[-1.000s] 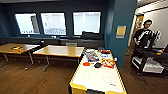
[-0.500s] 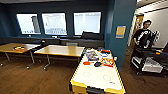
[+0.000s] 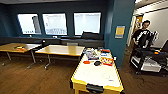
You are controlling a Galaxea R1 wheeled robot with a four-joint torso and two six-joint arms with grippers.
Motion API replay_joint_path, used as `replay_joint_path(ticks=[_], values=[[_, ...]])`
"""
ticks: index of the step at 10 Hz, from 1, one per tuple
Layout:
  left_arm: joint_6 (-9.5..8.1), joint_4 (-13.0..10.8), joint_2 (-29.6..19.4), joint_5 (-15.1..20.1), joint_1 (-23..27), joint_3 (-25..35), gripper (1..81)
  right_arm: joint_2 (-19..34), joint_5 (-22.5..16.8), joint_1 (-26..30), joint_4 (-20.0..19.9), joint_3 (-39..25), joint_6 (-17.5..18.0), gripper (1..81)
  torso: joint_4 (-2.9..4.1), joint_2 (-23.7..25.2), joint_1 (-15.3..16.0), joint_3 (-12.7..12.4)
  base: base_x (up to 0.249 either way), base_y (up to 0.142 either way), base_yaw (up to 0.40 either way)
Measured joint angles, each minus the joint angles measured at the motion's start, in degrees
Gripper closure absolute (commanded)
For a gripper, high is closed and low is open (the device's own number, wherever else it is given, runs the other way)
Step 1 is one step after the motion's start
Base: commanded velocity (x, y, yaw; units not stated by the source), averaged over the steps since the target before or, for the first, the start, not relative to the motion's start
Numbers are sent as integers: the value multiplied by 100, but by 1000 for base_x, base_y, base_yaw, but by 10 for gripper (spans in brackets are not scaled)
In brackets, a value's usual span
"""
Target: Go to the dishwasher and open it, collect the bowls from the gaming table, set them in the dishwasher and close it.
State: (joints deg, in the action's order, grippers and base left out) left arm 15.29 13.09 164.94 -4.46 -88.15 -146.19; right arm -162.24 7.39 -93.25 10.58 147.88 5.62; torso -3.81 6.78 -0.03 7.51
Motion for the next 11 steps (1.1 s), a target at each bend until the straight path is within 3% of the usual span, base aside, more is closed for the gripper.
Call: replay_joint_path(ticks=[11], values=[[0,-1,48,13,-2,-1,811,-52,0,-9,-2,38,0,811,0,2,-5,-2,-128,0,0]])
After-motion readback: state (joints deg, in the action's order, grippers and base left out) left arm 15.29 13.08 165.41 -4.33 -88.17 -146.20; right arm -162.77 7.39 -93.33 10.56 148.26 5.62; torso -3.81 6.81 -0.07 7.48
